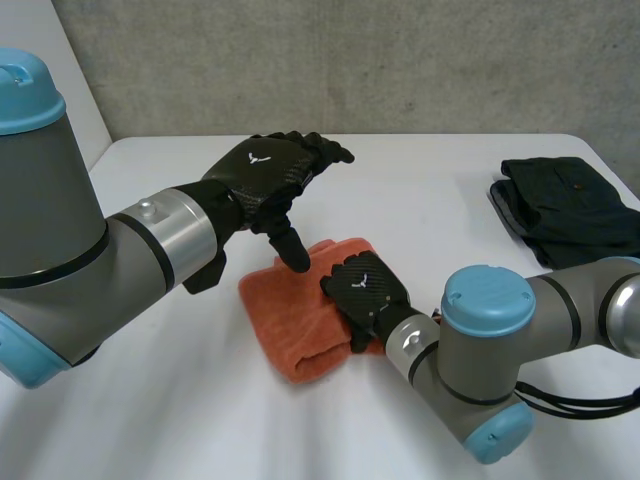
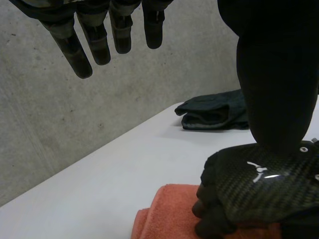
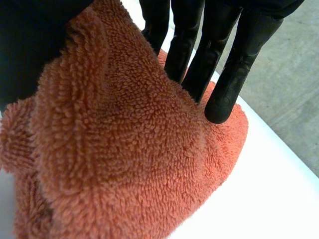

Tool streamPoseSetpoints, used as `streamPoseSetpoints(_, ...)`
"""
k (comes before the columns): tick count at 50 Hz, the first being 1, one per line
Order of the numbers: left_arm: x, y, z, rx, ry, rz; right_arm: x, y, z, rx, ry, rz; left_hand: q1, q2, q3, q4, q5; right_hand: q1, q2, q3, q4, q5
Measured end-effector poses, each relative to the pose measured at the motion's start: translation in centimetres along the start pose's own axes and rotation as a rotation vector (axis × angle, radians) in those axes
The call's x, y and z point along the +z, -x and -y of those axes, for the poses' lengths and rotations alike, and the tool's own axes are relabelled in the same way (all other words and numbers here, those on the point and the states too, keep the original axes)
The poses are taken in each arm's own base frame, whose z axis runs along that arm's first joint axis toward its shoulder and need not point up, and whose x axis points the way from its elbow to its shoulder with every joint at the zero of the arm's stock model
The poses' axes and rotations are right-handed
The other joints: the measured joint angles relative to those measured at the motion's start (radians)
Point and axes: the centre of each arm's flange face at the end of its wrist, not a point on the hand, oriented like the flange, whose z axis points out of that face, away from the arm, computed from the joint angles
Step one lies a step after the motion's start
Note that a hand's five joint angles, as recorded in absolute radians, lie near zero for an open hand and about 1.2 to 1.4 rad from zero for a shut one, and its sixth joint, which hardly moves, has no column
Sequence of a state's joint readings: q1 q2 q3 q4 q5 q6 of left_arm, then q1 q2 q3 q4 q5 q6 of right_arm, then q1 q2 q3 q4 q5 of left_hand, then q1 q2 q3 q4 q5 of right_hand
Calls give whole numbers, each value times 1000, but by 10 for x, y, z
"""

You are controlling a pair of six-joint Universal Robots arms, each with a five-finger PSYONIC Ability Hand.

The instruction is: Fold the laundry.

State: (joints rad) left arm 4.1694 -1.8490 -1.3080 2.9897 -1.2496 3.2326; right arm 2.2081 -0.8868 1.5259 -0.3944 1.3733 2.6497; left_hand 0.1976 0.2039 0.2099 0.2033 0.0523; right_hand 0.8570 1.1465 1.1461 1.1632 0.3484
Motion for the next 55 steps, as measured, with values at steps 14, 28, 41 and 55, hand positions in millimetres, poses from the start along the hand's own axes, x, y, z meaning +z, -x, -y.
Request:
streamPoseSetpoints(14,0,0,0,-2,-1,1,11,-48,-6,-2,35,-149,0,0,0,0,0,79,13,20,24,0)
streamPoseSetpoints(28,-1,3,-2,-6,7,8,7,-132,-32,38,104,-269,0,0,0,0,0,111,13,20,24,0)
streamPoseSetpoints(41,0,6,-6,-31,18,17,-6,-131,-42,85,151,-88,0,0,0,0,0,-369,-585,-588,-603,37)
streamPoseSetpoints(55,0,6,-10,-39,20,16,-25,-126,-40,93,168,-79,0,0,0,0,0,-424,-650,-652,-670,-29)
